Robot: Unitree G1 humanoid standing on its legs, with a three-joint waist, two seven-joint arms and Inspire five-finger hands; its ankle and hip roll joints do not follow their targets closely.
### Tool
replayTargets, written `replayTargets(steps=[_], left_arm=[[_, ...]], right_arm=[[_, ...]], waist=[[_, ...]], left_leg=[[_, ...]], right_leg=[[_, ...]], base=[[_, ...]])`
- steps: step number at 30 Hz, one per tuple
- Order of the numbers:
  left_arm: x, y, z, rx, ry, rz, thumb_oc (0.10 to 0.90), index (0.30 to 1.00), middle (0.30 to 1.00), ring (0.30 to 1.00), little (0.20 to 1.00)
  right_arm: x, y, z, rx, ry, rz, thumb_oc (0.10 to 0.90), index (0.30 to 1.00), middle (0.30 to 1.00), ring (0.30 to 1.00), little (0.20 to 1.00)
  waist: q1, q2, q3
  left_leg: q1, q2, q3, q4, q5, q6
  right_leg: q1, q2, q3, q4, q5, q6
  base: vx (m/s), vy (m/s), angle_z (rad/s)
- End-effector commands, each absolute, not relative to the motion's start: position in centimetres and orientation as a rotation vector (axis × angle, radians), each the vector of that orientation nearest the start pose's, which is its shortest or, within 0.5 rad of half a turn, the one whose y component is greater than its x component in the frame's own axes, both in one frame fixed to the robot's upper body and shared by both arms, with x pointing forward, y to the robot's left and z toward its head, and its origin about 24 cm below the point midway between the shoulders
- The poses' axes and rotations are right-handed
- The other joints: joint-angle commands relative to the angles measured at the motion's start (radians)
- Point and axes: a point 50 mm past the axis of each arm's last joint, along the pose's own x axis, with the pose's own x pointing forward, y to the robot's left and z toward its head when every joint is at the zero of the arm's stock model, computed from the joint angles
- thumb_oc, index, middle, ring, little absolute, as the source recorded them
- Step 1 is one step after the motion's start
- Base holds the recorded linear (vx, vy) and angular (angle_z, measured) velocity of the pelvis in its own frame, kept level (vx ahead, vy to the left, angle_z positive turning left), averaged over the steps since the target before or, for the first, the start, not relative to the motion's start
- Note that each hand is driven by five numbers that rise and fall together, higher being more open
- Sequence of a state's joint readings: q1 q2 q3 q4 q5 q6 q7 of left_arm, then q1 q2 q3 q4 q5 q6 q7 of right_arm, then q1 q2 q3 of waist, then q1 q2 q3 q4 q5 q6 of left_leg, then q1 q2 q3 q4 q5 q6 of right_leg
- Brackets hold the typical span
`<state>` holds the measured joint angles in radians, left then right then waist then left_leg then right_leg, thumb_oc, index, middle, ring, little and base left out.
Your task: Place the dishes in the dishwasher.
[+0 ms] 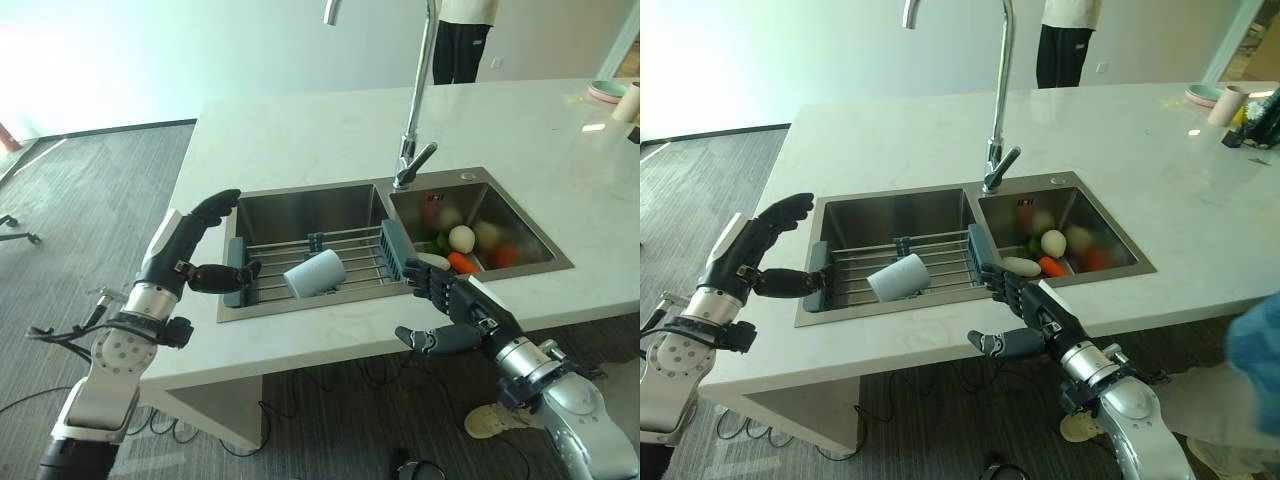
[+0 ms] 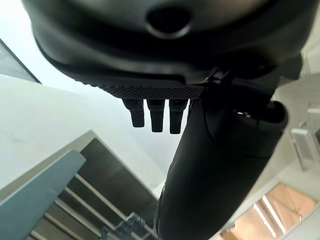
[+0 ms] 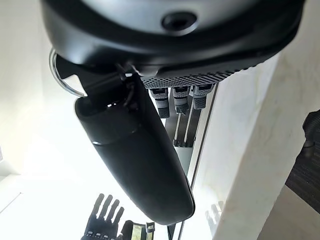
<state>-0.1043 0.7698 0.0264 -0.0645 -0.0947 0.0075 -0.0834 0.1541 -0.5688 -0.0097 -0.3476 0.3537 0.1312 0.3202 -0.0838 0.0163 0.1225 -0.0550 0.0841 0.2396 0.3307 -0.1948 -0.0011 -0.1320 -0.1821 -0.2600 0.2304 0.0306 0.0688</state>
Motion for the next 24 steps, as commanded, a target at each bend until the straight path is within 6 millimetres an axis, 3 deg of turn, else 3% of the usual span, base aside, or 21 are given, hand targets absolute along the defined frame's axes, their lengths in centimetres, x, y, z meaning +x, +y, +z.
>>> replayTargets(steps=[1, 9, 24], left_arm=[[28.5, 25.9, 18.9, 0.682, -0.301, -0.069, 0.800, 0.900, 0.900, 0.900, 0.900], [31.2, 25.6, 17.0, 0.632, -0.170, -0.077, 0.800, 0.900, 0.900, 0.900, 0.900], [32.8, 26.3, 14.0, 0.606, -0.042, -0.025, 0.800, 0.900, 0.900, 0.900, 0.900]], right_arm=[[23.0, -19.5, 15.4, -0.259, -0.305, 0.460, 0.800, 0.900, 0.900, 0.900, 0.900], [23.5, -19.3, 15.2, -0.265, -0.291, 0.468, 0.800, 0.900, 0.900, 0.900, 0.900], [23.5, -19.5, 15.0, -0.273, -0.273, 0.485, 0.800, 0.900, 0.900, 0.900, 0.900]], waist=[[-0.021, 0.026, -0.024], [-0.067, 0.038, -0.028], [-0.117, 0.042, -0.029]], left_leg=[[0.033, 0.035, 0.030, -0.031, -0.079, -0.044], [0.046, 0.038, 0.064, -0.031, -0.087, -0.034], [0.070, 0.042, 0.112, -0.031, -0.094, -0.021]], right_leg=[[0.050, -0.007, 0.018, 0.070, -0.216, 0.100], [0.038, 0.017, 0.065, 0.070, -0.213, 0.096], [0.032, 0.049, 0.117, 0.070, -0.213, 0.088]], base=[[0.00, 0.001, -0.18], [0.01, -0.008, -0.17], [0.02, -0.006, -0.14]])
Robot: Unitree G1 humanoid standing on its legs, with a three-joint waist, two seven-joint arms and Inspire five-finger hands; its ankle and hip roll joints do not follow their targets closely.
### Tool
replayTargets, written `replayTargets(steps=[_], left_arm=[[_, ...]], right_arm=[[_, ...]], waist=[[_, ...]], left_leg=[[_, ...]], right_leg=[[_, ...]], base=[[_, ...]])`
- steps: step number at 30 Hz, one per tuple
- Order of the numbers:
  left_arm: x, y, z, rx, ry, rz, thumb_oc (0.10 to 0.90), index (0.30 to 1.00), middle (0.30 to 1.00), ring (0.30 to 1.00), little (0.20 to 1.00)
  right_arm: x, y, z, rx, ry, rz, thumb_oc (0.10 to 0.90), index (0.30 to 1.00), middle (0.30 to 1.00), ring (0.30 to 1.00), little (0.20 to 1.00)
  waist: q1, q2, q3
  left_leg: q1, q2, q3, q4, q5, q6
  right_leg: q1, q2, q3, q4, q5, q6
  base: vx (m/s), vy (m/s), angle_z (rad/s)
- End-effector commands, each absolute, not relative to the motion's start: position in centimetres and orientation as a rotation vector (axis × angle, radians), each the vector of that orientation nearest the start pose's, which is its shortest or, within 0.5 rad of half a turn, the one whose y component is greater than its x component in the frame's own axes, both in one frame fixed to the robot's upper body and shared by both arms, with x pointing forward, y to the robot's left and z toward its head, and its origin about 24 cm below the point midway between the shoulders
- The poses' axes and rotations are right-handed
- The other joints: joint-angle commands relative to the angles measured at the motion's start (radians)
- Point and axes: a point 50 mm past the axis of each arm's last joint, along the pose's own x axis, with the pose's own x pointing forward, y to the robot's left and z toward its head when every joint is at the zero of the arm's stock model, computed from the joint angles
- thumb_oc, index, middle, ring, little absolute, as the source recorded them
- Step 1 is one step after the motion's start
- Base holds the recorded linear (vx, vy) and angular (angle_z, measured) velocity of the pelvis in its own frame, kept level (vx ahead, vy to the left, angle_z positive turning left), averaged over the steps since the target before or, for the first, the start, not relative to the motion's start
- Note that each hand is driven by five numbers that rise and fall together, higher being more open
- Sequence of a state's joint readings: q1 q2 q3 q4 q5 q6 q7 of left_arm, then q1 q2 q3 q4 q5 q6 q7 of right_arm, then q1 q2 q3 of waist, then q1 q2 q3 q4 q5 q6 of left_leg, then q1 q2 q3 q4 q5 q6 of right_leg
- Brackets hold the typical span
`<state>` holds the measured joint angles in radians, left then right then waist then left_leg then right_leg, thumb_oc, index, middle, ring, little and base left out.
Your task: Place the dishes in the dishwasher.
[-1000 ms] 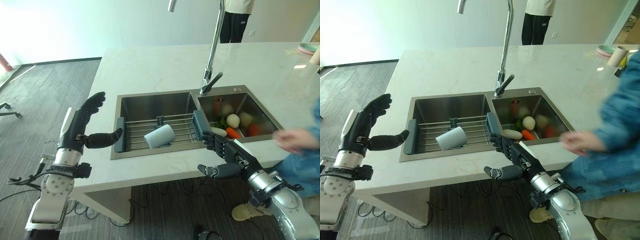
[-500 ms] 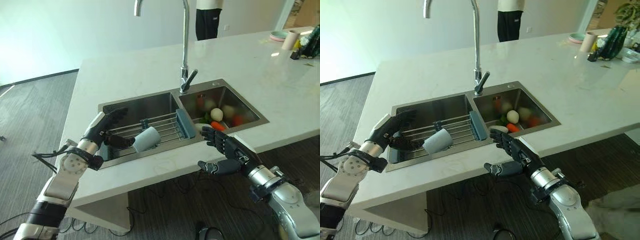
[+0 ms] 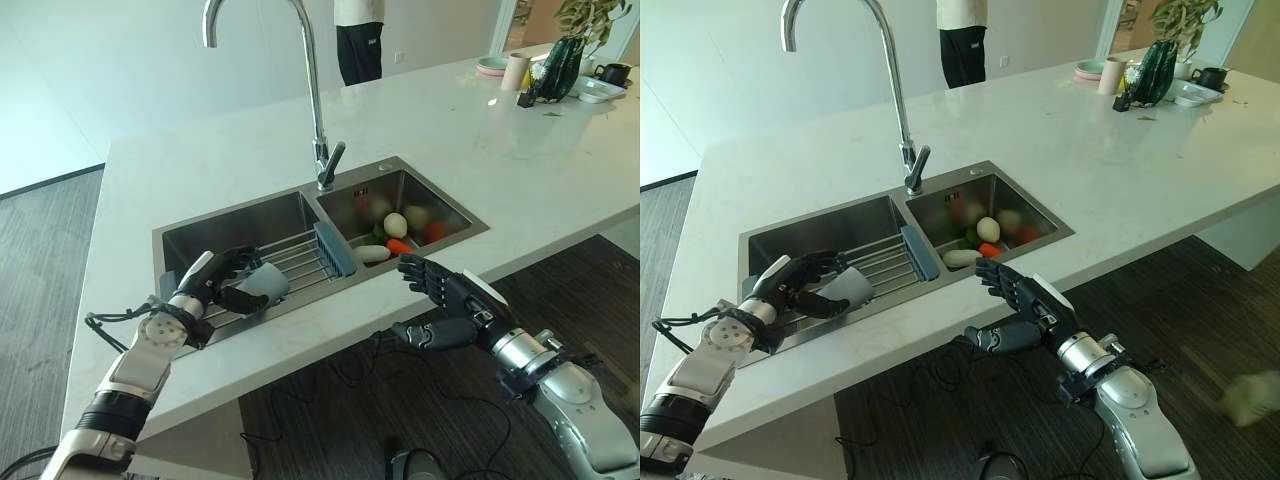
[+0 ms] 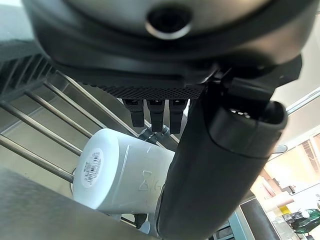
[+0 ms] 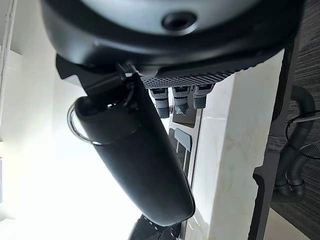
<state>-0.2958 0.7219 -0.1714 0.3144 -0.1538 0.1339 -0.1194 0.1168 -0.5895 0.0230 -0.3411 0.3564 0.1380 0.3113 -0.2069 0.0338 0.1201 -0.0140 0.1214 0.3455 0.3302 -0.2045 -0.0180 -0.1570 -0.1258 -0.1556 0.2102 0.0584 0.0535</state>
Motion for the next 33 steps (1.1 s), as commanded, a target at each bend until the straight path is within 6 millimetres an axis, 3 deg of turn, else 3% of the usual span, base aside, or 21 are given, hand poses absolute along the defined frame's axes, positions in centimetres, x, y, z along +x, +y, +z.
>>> replayTargets(steps=[1, 16, 33], left_arm=[[32.8, 26.3, 14.0, 0.605, -0.040, -0.023, 0.800, 0.900, 0.900, 0.900, 0.900], [32.6, 27.7, 11.3, 0.604, 0.107, 0.022, 0.800, 0.900, 0.900, 0.900, 0.900], [32.8, 28.5, 9.9, 0.680, 0.311, -0.030, 0.800, 0.900, 0.900, 0.900, 0.900]], right_arm=[[23.5, -19.5, 15.0, -0.273, -0.272, 0.485, 0.800, 0.900, 0.900, 0.900, 0.900], [23.4, -19.8, 14.9, -0.290, -0.257, 0.497, 0.800, 0.900, 0.900, 0.900, 0.900], [23.7, -19.8, 15.2, -0.301, -0.250, 0.499, 0.800, 0.900, 0.900, 0.900, 0.900]], waist=[[0.006, 0.025, -0.026], [-0.006, 0.024, -0.024], [-0.003, 0.019, -0.022]], left_leg=[[0.030, 0.005, 0.007, -0.030, -0.084, -0.004], [0.044, 0.001, 0.017, -0.030, -0.086, 0.002], [0.044, -0.001, 0.019, -0.030, -0.084, 0.004]], right_leg=[[0.057, -0.006, 0.014, 0.090, -0.241, 0.103], [0.066, 0.004, 0.022, 0.090, -0.243, 0.098], [0.067, 0.003, 0.016, 0.090, -0.242, 0.099]], base=[[0.02, 0.004, -0.06], [0.01, 0.001, -0.04], [0.00, 0.000, 0.00]])
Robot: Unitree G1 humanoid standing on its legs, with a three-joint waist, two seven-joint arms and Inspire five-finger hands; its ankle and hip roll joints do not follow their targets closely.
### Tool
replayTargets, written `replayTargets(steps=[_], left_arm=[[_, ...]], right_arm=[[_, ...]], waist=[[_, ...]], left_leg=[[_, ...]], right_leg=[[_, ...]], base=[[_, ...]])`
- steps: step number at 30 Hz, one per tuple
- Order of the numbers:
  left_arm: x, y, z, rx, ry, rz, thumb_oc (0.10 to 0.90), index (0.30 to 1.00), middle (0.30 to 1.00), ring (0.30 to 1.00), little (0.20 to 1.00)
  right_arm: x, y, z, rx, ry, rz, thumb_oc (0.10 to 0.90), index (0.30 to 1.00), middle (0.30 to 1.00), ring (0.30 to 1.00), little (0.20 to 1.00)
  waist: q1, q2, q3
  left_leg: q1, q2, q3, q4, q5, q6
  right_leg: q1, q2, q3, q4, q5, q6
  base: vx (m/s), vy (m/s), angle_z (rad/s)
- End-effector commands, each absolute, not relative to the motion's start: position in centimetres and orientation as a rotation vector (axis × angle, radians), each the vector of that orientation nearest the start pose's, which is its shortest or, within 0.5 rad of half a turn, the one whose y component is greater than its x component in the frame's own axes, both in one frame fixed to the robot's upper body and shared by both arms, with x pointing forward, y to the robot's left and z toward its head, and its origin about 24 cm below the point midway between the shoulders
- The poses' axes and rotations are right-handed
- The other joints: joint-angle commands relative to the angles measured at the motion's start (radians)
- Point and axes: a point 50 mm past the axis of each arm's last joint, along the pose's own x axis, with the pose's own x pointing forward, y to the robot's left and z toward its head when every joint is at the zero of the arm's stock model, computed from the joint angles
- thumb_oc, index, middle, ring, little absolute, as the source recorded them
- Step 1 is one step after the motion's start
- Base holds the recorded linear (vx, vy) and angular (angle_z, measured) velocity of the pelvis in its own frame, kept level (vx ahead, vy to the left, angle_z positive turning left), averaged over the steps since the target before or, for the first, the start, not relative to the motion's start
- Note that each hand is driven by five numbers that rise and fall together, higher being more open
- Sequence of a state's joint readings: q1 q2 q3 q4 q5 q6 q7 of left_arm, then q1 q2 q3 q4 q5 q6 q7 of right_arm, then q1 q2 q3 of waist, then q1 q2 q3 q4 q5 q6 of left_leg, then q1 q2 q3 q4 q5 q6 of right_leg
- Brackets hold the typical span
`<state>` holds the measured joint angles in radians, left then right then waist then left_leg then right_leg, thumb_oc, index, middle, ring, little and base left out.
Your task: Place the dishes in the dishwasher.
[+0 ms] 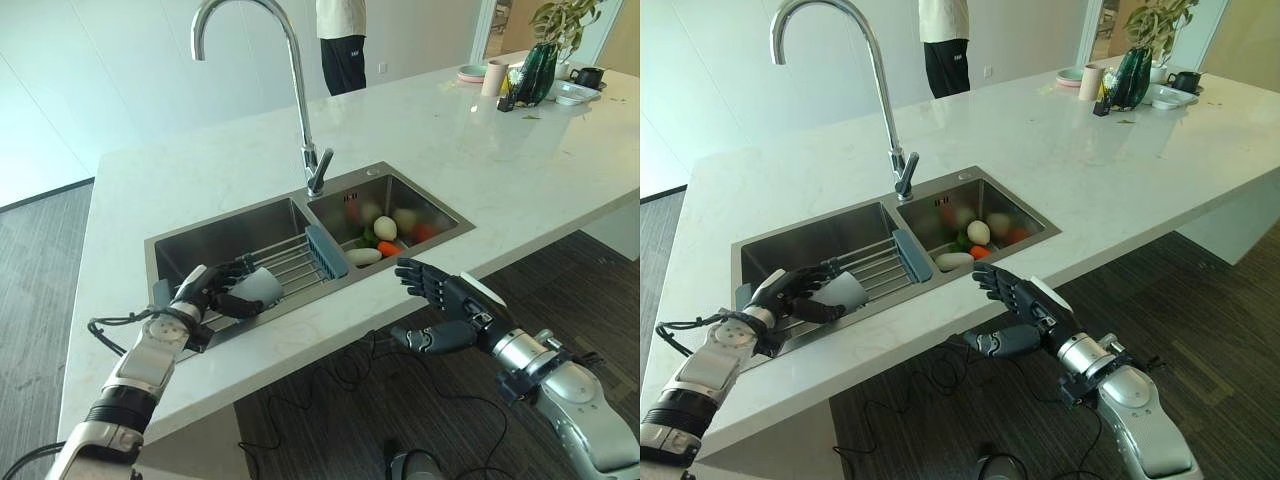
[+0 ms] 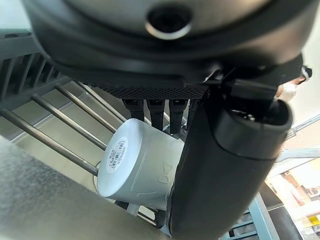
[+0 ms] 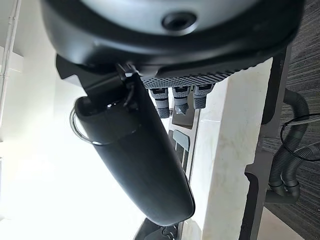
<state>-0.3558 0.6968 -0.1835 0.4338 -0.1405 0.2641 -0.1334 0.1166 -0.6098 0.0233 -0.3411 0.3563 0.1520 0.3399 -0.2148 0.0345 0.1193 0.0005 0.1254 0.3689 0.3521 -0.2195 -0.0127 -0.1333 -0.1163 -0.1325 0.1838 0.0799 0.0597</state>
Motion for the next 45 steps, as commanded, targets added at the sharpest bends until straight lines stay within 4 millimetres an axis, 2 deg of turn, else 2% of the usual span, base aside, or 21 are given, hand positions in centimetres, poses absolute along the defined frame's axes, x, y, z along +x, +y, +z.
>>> replayTargets(steps=[1, 10, 16, 21, 29, 44, 45], left_arm=[[32.7, 28.7, 9.8, 0.687, 0.328, -0.036, 0.800, 0.900, 0.900, 0.900, 0.900], [32.4, 30.3, 9.1, 0.754, 0.510, -0.096, 0.800, 0.900, 0.900, 0.900, 0.900], [32.7, 31.6, 10.4, 0.806, 0.533, -0.061, 0.800, 0.900, 0.900, 0.900, 0.900], [32.7, 32.2, 10.5, 0.831, 0.559, -0.050, 0.800, 0.900, 0.900, 0.900, 0.900], [32.9, 31.8, 10.7, 0.831, 0.522, -0.050, 0.800, 0.900, 0.900, 0.900, 0.900], [34.2, 30.3, 12.7, 0.911, 0.392, -0.062, 0.800, 0.900, 0.900, 0.900, 0.900], [34.3, 30.1, 12.8, 0.922, 0.381, -0.063, 0.679, 0.719, 0.719, 0.719, 0.719]], right_arm=[[23.7, -19.7, 15.2, -0.302, -0.250, 0.502, 0.800, 0.900, 0.900, 0.900, 0.900], [23.8, -19.8, 15.7, -0.316, -0.249, 0.511, 0.800, 0.900, 0.900, 0.900, 0.900], [23.8, -19.9, 16.2, -0.326, -0.252, 0.523, 0.800, 0.900, 0.900, 0.900, 0.900], [23.9, -20.0, 16.4, -0.331, -0.254, 0.528, 0.800, 0.900, 0.900, 0.900, 0.900], [23.8, -19.8, 16.4, -0.325, -0.260, 0.537, 0.800, 0.900, 0.900, 0.900, 0.900], [23.9, -19.6, 16.2, -0.311, -0.262, 0.554, 0.800, 0.900, 0.900, 0.900, 0.900], [23.9, -19.6, 16.2, -0.311, -0.262, 0.554, 0.800, 0.900, 0.900, 0.900, 0.900]], waist=[[0.004, 0.019, -0.021], [-0.002, 0.031, -0.017], [-0.009, 0.038, -0.017], [-0.010, 0.042, -0.018], [-0.009, 0.043, -0.024], [-0.016, 0.044, -0.034], [-0.017, 0.043, -0.035]], left_leg=[[0.030, -0.006, -0.003, -0.052, -0.070, -0.001], [0.031, -0.007, 0.006, -0.052, -0.068, -0.001], [0.031, -0.006, 0.012, -0.052, -0.067, -0.003], [0.029, -0.006, 0.014, -0.052, -0.067, -0.003], [0.026, -0.005, 0.015, -0.052, -0.068, -0.004], [0.023, 0.002, 0.020, -0.052, -0.067, -0.007], [0.023, 0.002, 0.020, -0.052, -0.068, -0.007]], right_leg=[[0.043, -0.006, -0.006, 0.116, -0.264, 0.093], [0.042, -0.005, -0.003, 0.116, -0.262, 0.095], [0.040, -0.004, -0.003, 0.116, -0.261, 0.097], [0.039, -0.004, -0.003, 0.116, -0.263, 0.096], [0.037, -0.004, -0.003, 0.116, -0.265, 0.096], [0.033, 0.002, -0.001, 0.116, -0.268, 0.092], [0.032, 0.002, -0.001, 0.116, -0.268, 0.092]], base=[[0.00, 0.000, 0.00], [0.00, 0.004, -0.02], [-0.01, 0.006, -0.02], [0.00, 0.000, 0.00], [0.00, 0.000, 0.00], [0.00, 0.000, 0.00], [0.00, 0.000, 0.00]])
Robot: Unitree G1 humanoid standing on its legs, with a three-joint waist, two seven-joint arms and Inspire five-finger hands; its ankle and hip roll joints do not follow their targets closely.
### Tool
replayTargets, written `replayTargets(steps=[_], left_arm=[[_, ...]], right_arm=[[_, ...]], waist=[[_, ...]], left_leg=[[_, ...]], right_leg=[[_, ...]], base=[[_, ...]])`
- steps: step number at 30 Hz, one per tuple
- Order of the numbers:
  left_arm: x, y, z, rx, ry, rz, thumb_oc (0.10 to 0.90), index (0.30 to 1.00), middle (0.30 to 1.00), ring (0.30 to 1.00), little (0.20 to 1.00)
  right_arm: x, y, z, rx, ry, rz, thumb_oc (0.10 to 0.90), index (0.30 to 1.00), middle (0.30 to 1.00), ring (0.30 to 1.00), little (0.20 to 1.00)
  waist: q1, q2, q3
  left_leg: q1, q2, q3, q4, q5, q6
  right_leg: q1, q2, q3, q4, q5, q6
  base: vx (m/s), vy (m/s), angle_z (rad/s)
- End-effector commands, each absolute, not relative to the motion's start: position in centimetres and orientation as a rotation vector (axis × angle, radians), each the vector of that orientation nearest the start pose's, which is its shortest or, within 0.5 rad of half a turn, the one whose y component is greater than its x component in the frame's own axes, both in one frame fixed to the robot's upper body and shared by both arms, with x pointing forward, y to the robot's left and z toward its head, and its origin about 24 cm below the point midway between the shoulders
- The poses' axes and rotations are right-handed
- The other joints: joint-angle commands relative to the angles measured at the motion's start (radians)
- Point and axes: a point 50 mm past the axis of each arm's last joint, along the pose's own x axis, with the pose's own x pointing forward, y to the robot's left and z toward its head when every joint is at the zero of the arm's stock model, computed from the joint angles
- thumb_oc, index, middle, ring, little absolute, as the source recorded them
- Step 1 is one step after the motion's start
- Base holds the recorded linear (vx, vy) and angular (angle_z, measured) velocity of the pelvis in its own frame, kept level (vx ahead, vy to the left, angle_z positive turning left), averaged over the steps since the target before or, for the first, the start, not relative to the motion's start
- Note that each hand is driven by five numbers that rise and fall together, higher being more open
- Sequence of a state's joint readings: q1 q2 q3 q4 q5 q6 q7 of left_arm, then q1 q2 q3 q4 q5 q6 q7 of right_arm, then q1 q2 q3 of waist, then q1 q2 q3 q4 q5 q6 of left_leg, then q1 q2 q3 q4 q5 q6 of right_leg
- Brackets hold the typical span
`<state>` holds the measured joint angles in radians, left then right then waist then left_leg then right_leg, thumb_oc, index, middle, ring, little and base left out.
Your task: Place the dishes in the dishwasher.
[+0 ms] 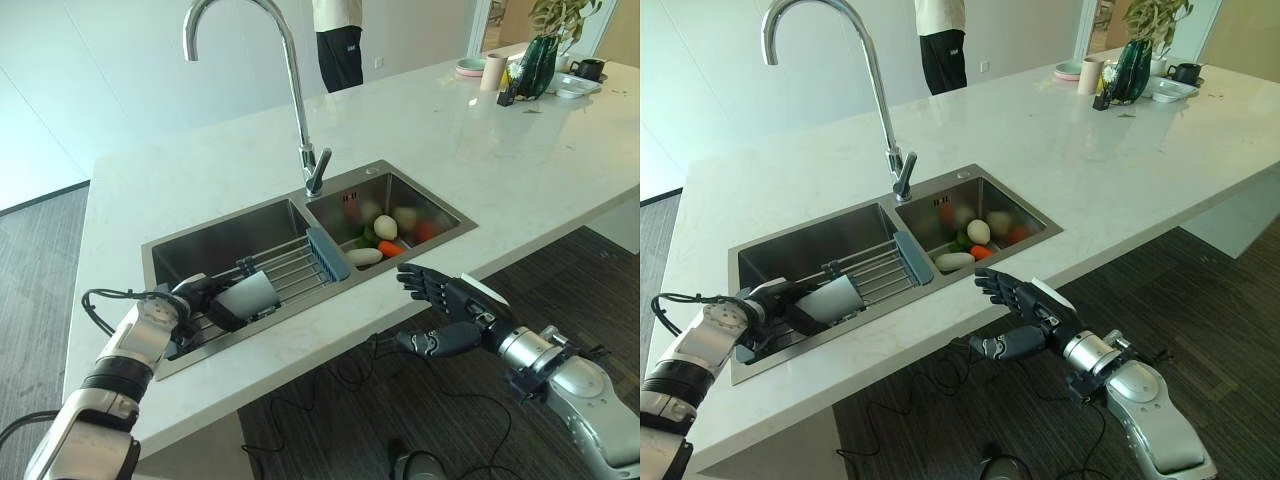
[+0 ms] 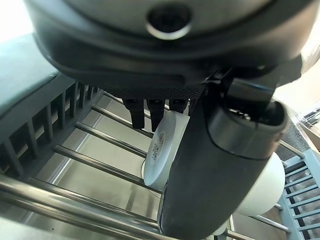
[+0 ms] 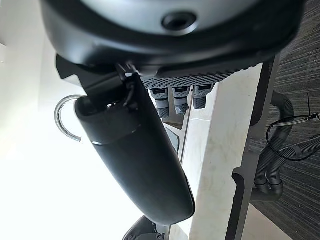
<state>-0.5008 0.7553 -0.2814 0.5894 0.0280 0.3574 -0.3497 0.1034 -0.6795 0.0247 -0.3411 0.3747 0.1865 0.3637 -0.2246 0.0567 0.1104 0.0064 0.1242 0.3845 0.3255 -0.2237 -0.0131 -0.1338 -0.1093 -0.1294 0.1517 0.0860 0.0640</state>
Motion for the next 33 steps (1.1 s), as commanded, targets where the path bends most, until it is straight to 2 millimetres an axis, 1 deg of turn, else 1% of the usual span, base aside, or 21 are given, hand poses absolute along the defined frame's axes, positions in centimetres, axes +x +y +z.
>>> replayTargets(steps=[1, 6, 10, 14, 16, 20, 21, 27, 30, 33], left_arm=[[34.4, 30.0, 13.0, 0.947, 0.388, -0.064, 0.400, 0.300, 0.300, 0.300, 0.300], [34.4, 29.9, 13.2, 0.974, 0.376, -0.086, 0.400, 0.300, 0.300, 0.300, 0.300], [34.7, 29.7, 14.7, 1.020, 0.308, -0.098, 0.400, 0.300, 0.300, 0.300, 0.300], [34.9, 29.7, 15.7, 0.989, 0.262, -0.085, 0.400, 0.300, 0.300, 0.300, 0.300], [34.9, 29.7, 15.8, 0.975, 0.252, -0.080, 0.400, 0.300, 0.300, 0.300, 0.300], [34.7, 29.6, 16.7, 0.881, 0.152, -0.050, 0.400, 0.300, 0.300, 0.300, 0.300], [34.5, 29.5, 17.0, 0.828, 0.093, -0.036, 0.400, 0.300, 0.300, 0.300, 0.300], [32.8, 29.3, 17.5, 0.638, -0.066, 0.020, 0.400, 0.300, 0.300, 0.300, 0.300], [31.9, 29.3, 17.9, 0.590, -0.146, 0.062, 0.400, 0.300, 0.300, 0.300, 0.300], [31.3, 29.1, 18.9, 0.544, -0.228, 0.096, 0.400, 0.300, 0.300, 0.300, 0.300]], right_arm=[[23.9, -19.5, 16.1, -0.308, -0.260, 0.557, 0.800, 0.900, 0.900, 0.900, 0.900], [23.8, -19.6, 15.9, -0.306, -0.257, 0.560, 0.800, 0.900, 0.900, 0.900, 0.900], [23.7, -19.8, 15.9, -0.307, -0.250, 0.567, 0.800, 0.900, 0.900, 0.900, 0.900], [23.7, -19.8, 15.8, -0.310, -0.247, 0.569, 0.800, 0.900, 0.900, 0.900, 0.900], [23.7, -19.8, 15.8, -0.312, -0.246, 0.567, 0.800, 0.900, 0.900, 0.900, 0.900], [23.6, -20.1, 15.8, -0.312, -0.246, 0.557, 0.800, 0.900, 0.900, 0.900, 0.900], [23.5, -20.3, 15.8, -0.311, -0.249, 0.548, 0.800, 0.900, 0.900, 0.900, 0.900], [23.3, -20.4, 15.5, -0.307, -0.256, 0.514, 0.800, 0.900, 0.900, 0.900, 0.900], [23.2, -20.4, 15.6, -0.300, -0.263, 0.504, 0.800, 0.900, 0.900, 0.900, 0.900], [23.1, -20.5, 15.8, -0.293, -0.277, 0.487, 0.800, 0.900, 0.900, 0.900, 0.900]], waist=[[-0.007, 0.021, -0.029], [-0.010, 0.020, -0.030], [-0.016, 0.023, -0.032], [-0.018, 0.024, -0.031], [-0.017, 0.025, -0.031], [-0.010, 0.023, -0.028], [-0.004, 0.022, -0.027], [0.025, 0.013, -0.024], [0.039, 0.007, -0.025], [0.052, 0.002, -0.024]], left_leg=[[0.016, 0.004, 0.007, -0.025, -0.065, -0.006], [0.016, 0.005, 0.010, -0.025, -0.065, -0.006], [0.017, 0.006, 0.014, -0.025, -0.066, -0.006], [0.017, 0.005, 0.014, -0.025, -0.066, -0.006], [0.016, 0.005, 0.014, -0.025, -0.065, -0.006], [0.013, 0.002, 0.007, -0.025, -0.065, -0.006], [0.012, 0.001, 0.001, -0.025, -0.064, -0.007], [0.006, 0.000, -0.015, -0.025, -0.063, -0.009], [0.003, -0.001, -0.026, -0.025, -0.062, -0.012], [-0.001, -0.001, -0.037, -0.025, -0.060, -0.014]], right_leg=[[0.032, -0.005, -0.010, 0.148, -0.275, 0.087], [0.031, -0.003, -0.010, 0.148, -0.276, 0.086], [0.030, -0.002, -0.007, 0.148, -0.276, 0.087], [0.030, -0.003, -0.003, 0.148, -0.275, 0.088], [0.029, -0.004, -0.004, 0.148, -0.274, 0.089], [0.030, -0.008, -0.007, 0.148, -0.274, 0.089], [0.032, -0.010, -0.010, 0.148, -0.275, 0.088], [0.036, -0.017, -0.027, 0.148, -0.278, 0.086], [0.039, -0.022, -0.039, 0.148, -0.280, 0.086], [0.041, -0.026, -0.048, 0.148, -0.282, 0.086]], base=[[0.00, 0.000, 0.00], [0.00, -0.005, -0.05], [0.00, 0.004, -0.04], [0.00, 0.004, -0.05], [0.00, 0.000, 0.00], [0.00, 0.000, 0.00], [-0.01, 0.007, 0.03], [0.00, 0.001, 0.01], [0.01, 0.001, 0.06], [0.00, -0.006, 0.19]])
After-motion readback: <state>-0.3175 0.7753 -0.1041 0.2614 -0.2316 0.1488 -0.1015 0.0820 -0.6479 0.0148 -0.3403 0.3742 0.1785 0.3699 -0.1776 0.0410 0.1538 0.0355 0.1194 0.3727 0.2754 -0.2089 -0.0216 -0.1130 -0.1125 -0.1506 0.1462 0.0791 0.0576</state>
